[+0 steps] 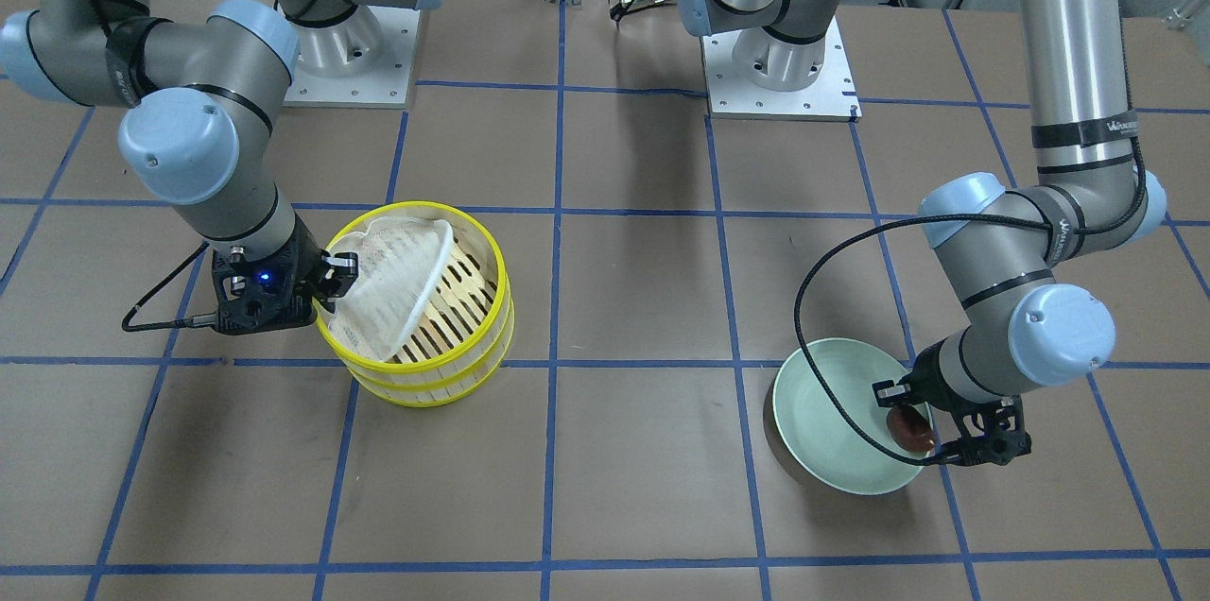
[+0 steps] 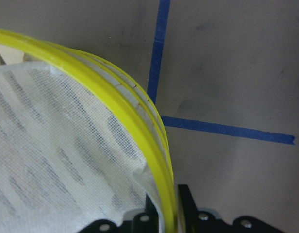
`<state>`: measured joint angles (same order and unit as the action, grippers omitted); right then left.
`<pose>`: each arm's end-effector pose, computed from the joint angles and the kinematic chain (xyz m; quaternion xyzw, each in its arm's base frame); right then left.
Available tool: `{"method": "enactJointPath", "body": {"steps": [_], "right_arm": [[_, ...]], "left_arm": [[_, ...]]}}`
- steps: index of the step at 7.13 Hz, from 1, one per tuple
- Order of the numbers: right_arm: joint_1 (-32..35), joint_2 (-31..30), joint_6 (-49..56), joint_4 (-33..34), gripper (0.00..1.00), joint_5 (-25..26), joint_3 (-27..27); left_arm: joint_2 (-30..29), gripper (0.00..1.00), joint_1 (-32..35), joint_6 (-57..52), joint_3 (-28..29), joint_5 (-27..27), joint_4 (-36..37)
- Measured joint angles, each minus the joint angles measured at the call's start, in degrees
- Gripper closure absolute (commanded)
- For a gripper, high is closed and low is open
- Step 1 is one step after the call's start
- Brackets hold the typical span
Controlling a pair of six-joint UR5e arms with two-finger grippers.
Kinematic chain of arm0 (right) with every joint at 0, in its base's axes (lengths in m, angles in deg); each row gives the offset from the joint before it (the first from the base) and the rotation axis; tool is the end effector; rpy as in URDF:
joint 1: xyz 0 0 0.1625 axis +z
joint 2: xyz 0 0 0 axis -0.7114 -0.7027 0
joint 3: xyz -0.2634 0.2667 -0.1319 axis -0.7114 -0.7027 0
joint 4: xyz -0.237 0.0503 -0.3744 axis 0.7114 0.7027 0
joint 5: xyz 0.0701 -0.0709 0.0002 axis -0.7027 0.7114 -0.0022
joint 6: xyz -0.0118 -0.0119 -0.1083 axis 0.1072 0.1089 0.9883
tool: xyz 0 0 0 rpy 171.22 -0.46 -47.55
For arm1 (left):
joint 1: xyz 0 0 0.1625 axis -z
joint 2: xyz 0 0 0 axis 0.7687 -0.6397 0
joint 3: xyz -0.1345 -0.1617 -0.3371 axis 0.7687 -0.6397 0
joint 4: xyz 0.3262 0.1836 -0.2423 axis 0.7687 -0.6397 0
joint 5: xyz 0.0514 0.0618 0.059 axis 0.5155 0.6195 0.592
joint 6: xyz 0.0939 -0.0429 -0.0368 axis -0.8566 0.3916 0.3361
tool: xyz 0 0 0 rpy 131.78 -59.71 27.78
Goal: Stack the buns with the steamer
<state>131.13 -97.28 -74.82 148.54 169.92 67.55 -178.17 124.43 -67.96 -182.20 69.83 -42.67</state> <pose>0.0955 -0.5493 0.2135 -0.0760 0.9969 0.0144 0.0136 0.0526 -0.6439 0.1413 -0.0875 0.9937 0.0650 0.0275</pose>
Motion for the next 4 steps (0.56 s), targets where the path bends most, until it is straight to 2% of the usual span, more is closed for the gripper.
{"method": "enactJointPath", "body": {"steps": [2, 4], "right_arm": [[0.0, -0.85, -0.31, -1.59, 0.0, 0.53, -3.32], [0.0, -4.54, -0.57, -10.39, 0.0, 0.31, -10.41]], "left_arm": [[1.57, 1.0, 0.08, 0.32, 0.29, -0.43, -0.04], [3.94, 1.0, 0.55, 0.87, 0.43, -1.89, -0.48]]}}
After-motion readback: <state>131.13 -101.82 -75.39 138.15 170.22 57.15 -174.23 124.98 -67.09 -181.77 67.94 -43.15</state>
